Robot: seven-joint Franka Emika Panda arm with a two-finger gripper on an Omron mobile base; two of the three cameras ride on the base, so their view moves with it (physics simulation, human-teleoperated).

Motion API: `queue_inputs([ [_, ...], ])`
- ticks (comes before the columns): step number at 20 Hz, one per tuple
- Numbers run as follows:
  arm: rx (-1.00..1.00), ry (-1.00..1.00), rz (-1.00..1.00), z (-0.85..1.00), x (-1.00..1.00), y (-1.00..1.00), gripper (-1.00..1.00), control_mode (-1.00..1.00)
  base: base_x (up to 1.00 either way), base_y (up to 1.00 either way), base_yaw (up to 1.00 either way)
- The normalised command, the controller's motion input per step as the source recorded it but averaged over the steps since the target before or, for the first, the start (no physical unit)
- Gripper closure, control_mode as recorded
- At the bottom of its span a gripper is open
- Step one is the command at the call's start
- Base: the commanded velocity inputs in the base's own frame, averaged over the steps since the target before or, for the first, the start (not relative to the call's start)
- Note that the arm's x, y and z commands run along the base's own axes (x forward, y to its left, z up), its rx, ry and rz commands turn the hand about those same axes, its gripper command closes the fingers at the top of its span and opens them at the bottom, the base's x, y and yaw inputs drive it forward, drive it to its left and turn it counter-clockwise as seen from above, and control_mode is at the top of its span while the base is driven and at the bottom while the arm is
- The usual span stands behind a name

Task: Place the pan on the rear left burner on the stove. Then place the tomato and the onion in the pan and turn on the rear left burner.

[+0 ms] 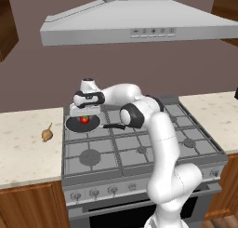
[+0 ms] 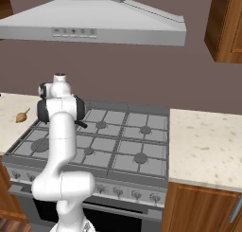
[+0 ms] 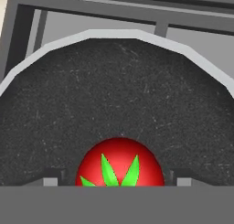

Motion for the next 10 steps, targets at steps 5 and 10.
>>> queue_inputs([
  [5,0.0,0.0,-0.01,0.06,-0.12,0.13,-1.0,-1.0,0.0,0.0,0.0],
  [10,-0.04,0.0,-0.02,0.29,-0.22,0.28,-1.0,-1.0,0.0,0.0,0.0],
])
